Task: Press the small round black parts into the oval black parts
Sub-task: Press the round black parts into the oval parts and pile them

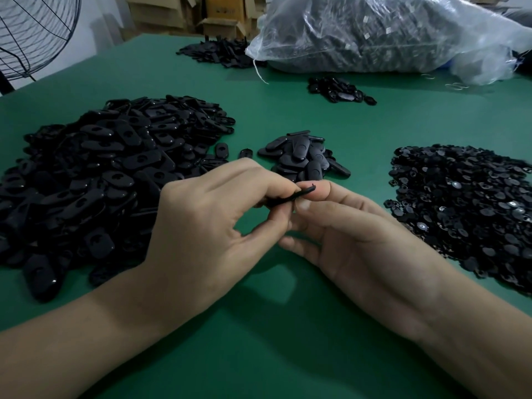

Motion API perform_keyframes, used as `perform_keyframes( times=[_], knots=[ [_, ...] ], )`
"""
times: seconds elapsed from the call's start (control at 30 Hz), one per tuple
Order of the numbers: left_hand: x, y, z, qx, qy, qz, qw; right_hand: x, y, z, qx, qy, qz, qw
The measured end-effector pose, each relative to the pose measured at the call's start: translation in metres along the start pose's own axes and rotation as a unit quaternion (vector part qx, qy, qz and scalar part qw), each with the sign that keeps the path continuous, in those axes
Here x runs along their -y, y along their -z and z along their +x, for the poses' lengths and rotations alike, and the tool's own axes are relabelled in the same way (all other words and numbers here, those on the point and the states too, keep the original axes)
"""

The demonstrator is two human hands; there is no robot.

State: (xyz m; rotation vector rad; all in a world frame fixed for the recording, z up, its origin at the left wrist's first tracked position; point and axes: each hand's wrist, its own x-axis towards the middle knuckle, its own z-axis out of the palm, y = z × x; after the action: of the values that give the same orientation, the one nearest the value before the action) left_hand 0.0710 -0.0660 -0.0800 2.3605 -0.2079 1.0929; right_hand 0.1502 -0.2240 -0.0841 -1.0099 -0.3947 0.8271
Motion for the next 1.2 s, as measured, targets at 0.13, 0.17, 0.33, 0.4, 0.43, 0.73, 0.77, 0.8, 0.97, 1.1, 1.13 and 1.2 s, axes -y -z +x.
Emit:
perform_keyframes(
  times=[0.13, 0.17, 0.33, 0.4, 0.43, 0.73, 0.77, 0.8, 0.97, 1.1, 1.13, 1.2],
  knots=[
    [0.002, 0.0, 0.001, -0.001, 0.007, -0.011, 1.0, 0.001, 0.001, -0.001, 0.004, 0.023, -0.022, 0.999],
    [0.003, 0.0, 0.002, -0.001, 0.008, -0.015, 1.0, 0.002, 0.002, -0.001, -0.001, 0.041, -0.043, 0.998],
    [0.007, -0.002, 0.005, 0.019, 0.062, -0.056, 0.996, 0.006, 0.005, 0.001, -0.052, 0.172, -0.244, 0.953],
    [0.007, -0.002, 0.004, 0.036, 0.101, -0.087, 0.99, 0.006, 0.008, 0.002, -0.056, 0.208, -0.319, 0.923],
    [0.008, -0.003, 0.004, 0.046, 0.123, -0.109, 0.985, 0.007, 0.01, 0.003, -0.058, 0.221, -0.351, 0.908],
    [0.007, -0.006, 0.006, 0.083, 0.133, -0.113, 0.981, 0.004, 0.014, 0.006, -0.112, 0.179, -0.328, 0.921],
    [0.007, -0.007, 0.007, 0.082, 0.118, -0.097, 0.985, 0.005, 0.015, 0.006, -0.113, 0.174, -0.324, 0.923],
    [0.007, -0.007, 0.008, 0.081, 0.107, -0.085, 0.987, 0.005, 0.016, 0.006, -0.115, 0.171, -0.321, 0.925],
    [0.013, -0.009, 0.026, 0.097, 0.124, -0.058, 0.986, 0.008, 0.018, 0.009, -0.152, 0.175, -0.305, 0.924],
    [0.027, -0.02, 0.062, 0.098, 0.116, -0.001, 0.988, 0.01, 0.025, 0.012, -0.202, 0.176, -0.283, 0.921],
    [0.031, -0.027, 0.071, 0.104, 0.118, 0.014, 0.987, 0.01, 0.026, 0.012, -0.207, 0.175, -0.283, 0.92],
    [0.038, -0.044, 0.084, 0.114, 0.118, 0.044, 0.985, 0.011, 0.027, 0.013, -0.213, 0.174, -0.29, 0.917]
  ],
)
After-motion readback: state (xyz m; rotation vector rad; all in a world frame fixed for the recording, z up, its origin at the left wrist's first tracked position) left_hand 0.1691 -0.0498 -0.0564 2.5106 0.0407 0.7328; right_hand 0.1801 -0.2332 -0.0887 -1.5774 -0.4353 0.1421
